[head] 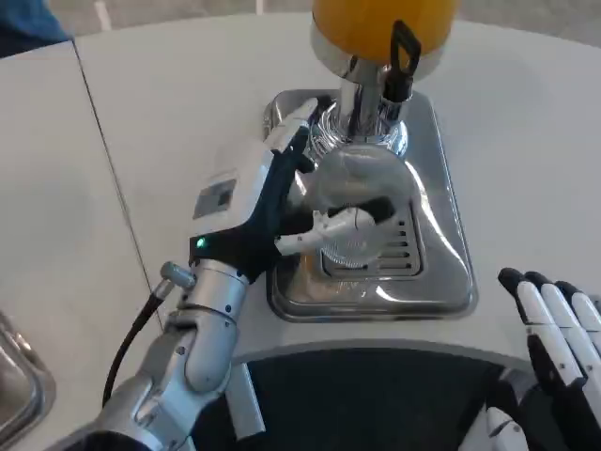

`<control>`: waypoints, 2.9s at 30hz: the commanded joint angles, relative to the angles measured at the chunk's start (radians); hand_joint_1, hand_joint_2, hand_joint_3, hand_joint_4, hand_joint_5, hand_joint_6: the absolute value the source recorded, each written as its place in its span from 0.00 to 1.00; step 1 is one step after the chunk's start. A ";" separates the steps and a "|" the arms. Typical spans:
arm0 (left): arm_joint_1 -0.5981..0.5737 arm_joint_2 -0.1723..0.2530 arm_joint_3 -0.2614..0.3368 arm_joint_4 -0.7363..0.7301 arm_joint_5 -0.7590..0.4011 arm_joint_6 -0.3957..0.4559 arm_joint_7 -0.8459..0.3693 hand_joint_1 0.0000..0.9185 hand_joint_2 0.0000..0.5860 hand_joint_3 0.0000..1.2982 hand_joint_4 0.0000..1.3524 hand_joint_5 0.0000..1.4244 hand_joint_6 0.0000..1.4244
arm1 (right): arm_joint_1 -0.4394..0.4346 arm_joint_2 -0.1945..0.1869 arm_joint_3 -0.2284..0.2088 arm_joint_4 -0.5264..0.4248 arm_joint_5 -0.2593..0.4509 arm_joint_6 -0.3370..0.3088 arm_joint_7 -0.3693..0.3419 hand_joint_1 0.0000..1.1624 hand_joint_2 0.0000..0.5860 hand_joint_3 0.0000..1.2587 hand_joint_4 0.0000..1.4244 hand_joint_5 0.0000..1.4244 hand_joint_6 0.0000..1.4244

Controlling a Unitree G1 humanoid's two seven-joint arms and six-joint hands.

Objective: Grasp the cup under the faucet to collect the drink, then remove the cup.

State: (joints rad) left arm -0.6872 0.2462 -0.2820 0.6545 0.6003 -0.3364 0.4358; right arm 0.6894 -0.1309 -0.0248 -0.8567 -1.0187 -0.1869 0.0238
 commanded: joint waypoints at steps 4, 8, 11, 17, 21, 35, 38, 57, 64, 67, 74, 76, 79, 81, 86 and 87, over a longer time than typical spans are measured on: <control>0.041 0.016 0.018 -0.054 -0.020 0.011 -0.036 0.04 0.00 0.06 0.03 0.26 0.30 | 0.021 -0.007 0.002 0.005 0.007 -0.014 -0.008 0.02 1.00 0.00 0.00 0.00 0.00; 0.057 0.020 0.034 -0.083 -0.024 0.016 -0.045 0.02 0.00 0.06 0.02 0.25 0.29 | 0.028 -0.004 0.005 0.007 0.004 -0.022 -0.016 0.02 1.00 0.00 0.00 0.00 0.00; 0.073 0.031 0.058 -0.117 -0.034 0.026 -0.053 0.00 0.00 0.05 0.02 0.25 0.28 | 0.032 -0.003 0.007 0.008 0.002 -0.027 -0.019 0.02 1.00 0.00 0.00 0.00 0.00; 0.121 0.070 0.152 -0.192 -0.090 0.056 -0.061 0.00 0.00 0.05 0.03 0.26 0.29 | 0.033 -0.003 0.007 0.006 0.000 -0.031 -0.023 0.03 1.00 0.00 0.00 0.00 0.00; 0.175 0.107 0.211 -0.251 -0.128 0.067 -0.081 0.00 0.00 0.05 0.03 0.26 0.29 | 0.028 -0.004 0.002 0.004 0.006 -0.031 -0.023 0.03 1.00 0.00 0.00 0.00 0.00; 0.503 0.220 0.274 -0.623 -0.099 0.028 -0.168 0.06 0.06 0.00 0.00 0.16 0.14 | 0.008 0.016 -0.008 -0.023 0.040 -0.012 -0.008 0.03 1.00 0.00 0.00 0.00 0.00; 0.597 0.240 0.288 -0.707 -0.071 0.013 -0.174 0.12 0.09 0.00 0.00 0.15 0.14 | -0.007 0.020 -0.010 -0.027 0.048 -0.003 -0.002 0.03 1.00 0.00 0.00 0.00 0.00; 1.013 0.293 0.350 -1.005 0.229 -0.126 -0.130 0.07 0.12 0.00 0.00 0.12 0.11 | -0.126 0.085 0.009 -0.067 0.103 0.113 0.085 0.03 1.00 0.00 0.00 0.00 0.00; 1.091 0.299 0.350 -1.043 0.301 -0.158 -0.131 0.04 0.13 0.00 0.00 0.10 0.08 | -0.224 0.086 0.002 -0.064 0.142 0.169 0.132 0.04 1.00 0.00 0.00 0.00 0.00; 1.102 0.302 0.345 -1.044 0.298 -0.169 -0.147 0.03 0.15 0.00 0.00 0.08 0.07 | -0.266 0.084 -0.003 -0.055 0.158 0.191 0.141 0.04 1.00 0.00 0.00 0.00 0.00; 1.093 0.300 0.321 -1.053 0.295 -0.186 -0.166 0.00 0.18 0.00 0.00 0.06 0.06 | -0.387 0.078 -0.005 -0.009 0.195 0.245 0.157 0.06 1.00 0.00 0.00 0.00 0.00; 1.090 0.297 0.317 -1.055 0.295 -0.185 -0.169 0.00 0.18 0.00 0.00 0.06 0.06 | -0.430 0.079 -0.002 0.007 0.205 0.266 0.165 0.06 1.00 0.00 0.00 0.00 0.00; 1.084 0.296 0.314 -1.055 0.297 -0.183 -0.174 0.00 0.20 0.00 0.00 0.05 0.04 | -0.494 0.076 0.007 0.031 0.211 0.284 0.167 0.07 1.00 0.00 0.00 0.00 0.00; 1.082 0.296 0.314 -1.055 0.295 -0.180 -0.178 0.00 0.20 0.00 0.00 0.03 0.04 | -0.530 0.073 0.008 0.049 0.226 0.290 0.164 0.06 0.96 0.00 0.00 0.00 0.00; 1.078 0.291 0.312 -1.057 0.285 -0.176 -0.194 0.00 0.20 0.00 0.00 0.02 0.03 | -0.597 0.053 -0.001 0.095 0.277 0.290 0.159 0.04 0.93 0.00 0.00 0.00 0.00; 1.077 0.289 0.311 -1.057 0.286 -0.176 -0.195 0.00 0.20 0.00 0.00 0.02 0.03 | -0.606 0.050 -0.002 0.104 0.287 0.292 0.157 0.03 0.91 0.00 0.00 0.00 0.00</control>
State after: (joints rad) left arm 0.3846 0.5400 0.0368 -0.3919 0.8812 -0.5123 0.2559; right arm 0.1080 -0.0639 -0.0186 -0.7776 -0.7577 0.0959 0.1890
